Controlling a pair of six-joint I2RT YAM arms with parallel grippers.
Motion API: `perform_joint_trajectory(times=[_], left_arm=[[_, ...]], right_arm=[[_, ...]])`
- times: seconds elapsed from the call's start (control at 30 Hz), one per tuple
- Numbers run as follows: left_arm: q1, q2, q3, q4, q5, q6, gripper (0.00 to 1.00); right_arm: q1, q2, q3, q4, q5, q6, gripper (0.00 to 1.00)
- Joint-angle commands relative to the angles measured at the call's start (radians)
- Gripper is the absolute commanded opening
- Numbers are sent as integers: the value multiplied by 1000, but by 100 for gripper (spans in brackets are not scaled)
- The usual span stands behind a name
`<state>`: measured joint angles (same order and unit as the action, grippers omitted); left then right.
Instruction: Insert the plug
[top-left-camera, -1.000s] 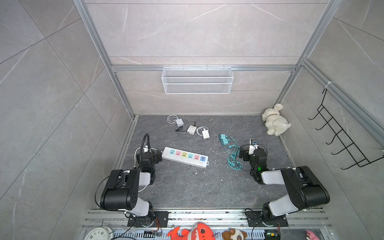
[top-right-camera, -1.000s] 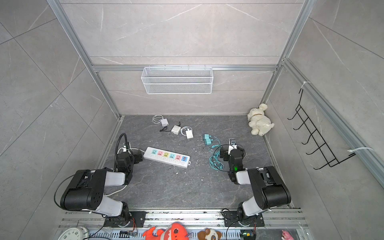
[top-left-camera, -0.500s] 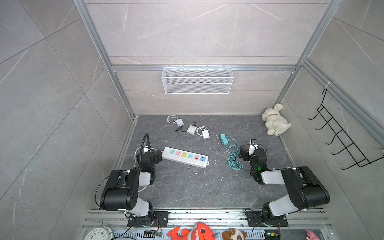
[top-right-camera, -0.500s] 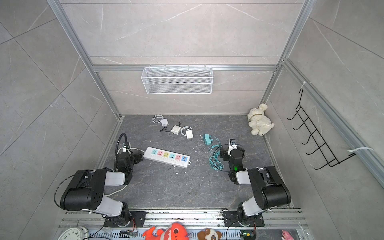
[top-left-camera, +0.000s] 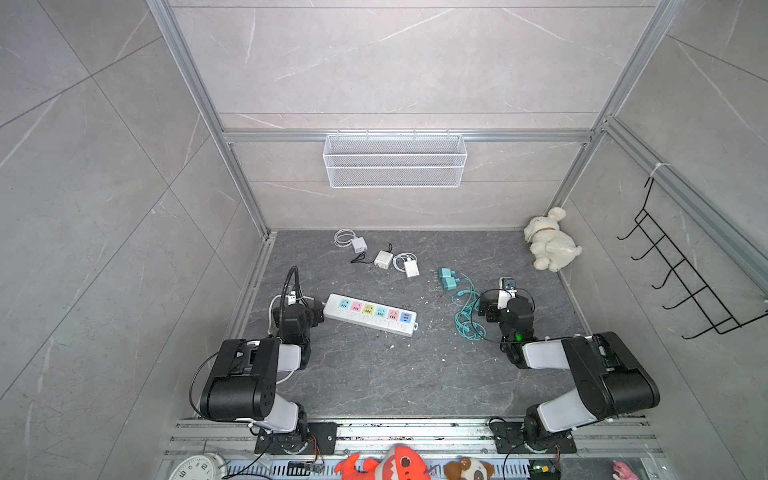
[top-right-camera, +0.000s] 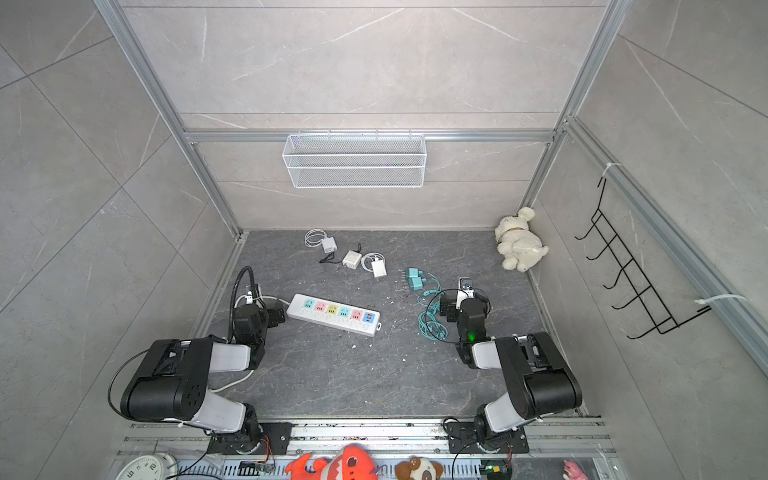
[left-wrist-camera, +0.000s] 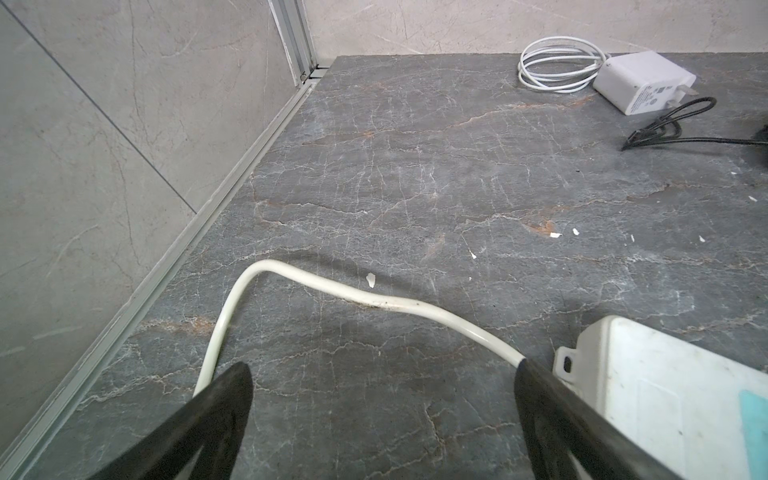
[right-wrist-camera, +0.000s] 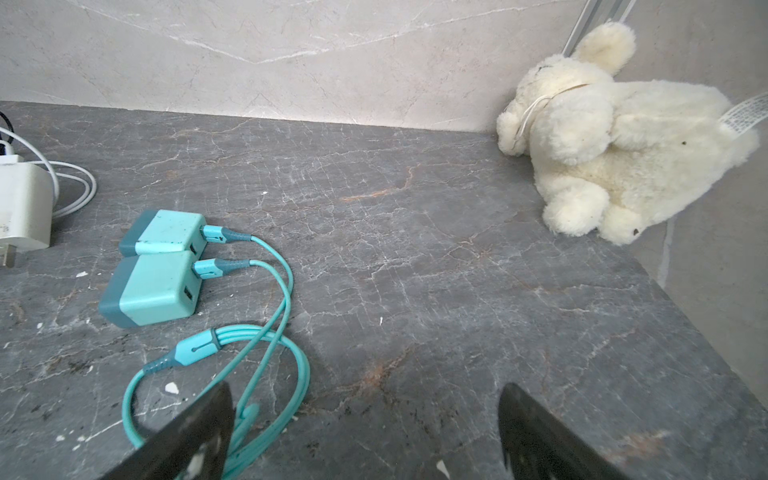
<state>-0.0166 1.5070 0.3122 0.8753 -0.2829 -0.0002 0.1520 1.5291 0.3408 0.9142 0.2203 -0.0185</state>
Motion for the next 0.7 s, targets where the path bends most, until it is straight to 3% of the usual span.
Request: perform_joint_trajectory(times=[0.0, 0.2, 0.4, 0.5, 0.67], left_arm=[[6, -11, 23, 33, 20, -6, 100], [3, -96, 105, -203, 82, 11, 100], [3, -118, 134, -279, 87, 2, 100], [0, -125, 263, -535, 72, -53, 100], [0, -49, 446, -821, 148, -115, 100]], right_arm=[[0, -60, 27, -88, 24, 22, 99], [13, -99, 120, -295, 31, 10, 99], [24, -144, 208, -528, 80, 80, 99], [40, -152, 282, -670, 91, 97, 99], [72, -127, 464, -1000, 86, 170, 99]])
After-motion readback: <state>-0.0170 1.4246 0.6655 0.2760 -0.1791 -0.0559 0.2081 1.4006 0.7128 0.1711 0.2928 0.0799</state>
